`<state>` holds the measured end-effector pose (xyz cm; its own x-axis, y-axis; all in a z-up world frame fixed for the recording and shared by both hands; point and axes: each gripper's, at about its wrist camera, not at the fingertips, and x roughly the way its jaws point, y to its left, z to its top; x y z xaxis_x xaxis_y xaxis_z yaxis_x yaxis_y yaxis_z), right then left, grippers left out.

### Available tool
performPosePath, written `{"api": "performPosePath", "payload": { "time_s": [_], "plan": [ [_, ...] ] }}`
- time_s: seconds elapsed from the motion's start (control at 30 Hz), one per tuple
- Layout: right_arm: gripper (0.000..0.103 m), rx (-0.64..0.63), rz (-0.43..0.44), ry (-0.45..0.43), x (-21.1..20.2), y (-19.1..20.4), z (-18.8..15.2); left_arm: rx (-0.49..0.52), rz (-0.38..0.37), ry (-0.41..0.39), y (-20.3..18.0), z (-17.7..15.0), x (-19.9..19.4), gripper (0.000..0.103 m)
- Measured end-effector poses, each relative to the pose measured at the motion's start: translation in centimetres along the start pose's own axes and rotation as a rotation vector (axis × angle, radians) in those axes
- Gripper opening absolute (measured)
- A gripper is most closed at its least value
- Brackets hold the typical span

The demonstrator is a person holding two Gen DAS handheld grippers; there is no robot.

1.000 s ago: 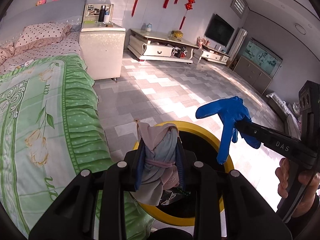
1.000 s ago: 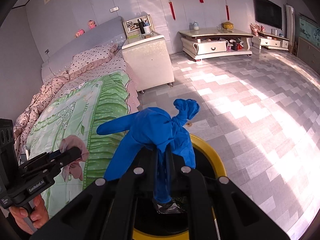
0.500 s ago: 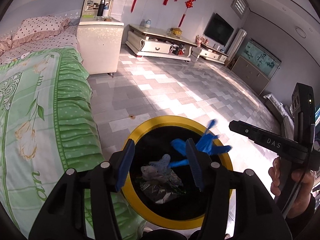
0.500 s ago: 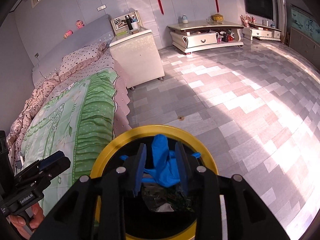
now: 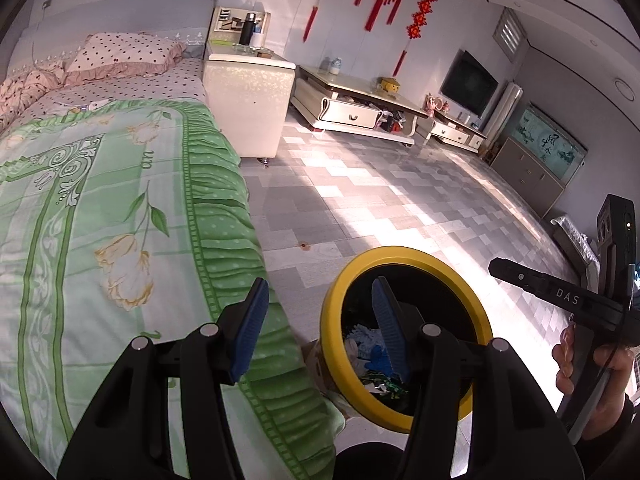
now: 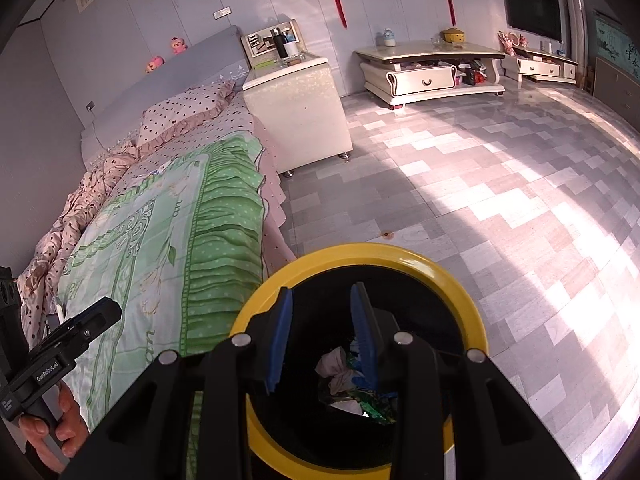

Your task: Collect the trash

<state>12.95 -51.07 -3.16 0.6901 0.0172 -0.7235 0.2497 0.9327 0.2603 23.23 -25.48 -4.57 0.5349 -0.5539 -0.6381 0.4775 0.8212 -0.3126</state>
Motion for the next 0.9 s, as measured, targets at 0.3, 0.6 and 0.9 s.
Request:
{"api": "performPosePath", "payload": {
  "time_s": [0.3, 0.6, 0.9],
  "plan": [
    [0.029, -0.116, 0.089, 0.010, 0.2, 9.0, -0.3, -0.080, 0.089, -0.062, 6.9, -0.5, -6.0, 0.051],
    [0.029, -0.220, 0.213, 0.008, 0.2, 18.4, -1.5, -0.148, 0.238, -0.134, 14.0, -2.5, -12.2, 0.051],
    [0.038, -0.298, 0.254, -0.022, 0.1, 25.1, -3.7, -0.171, 0.381, -0.197, 18.5, -5.0, -18.1, 0.061]
  ]
}}
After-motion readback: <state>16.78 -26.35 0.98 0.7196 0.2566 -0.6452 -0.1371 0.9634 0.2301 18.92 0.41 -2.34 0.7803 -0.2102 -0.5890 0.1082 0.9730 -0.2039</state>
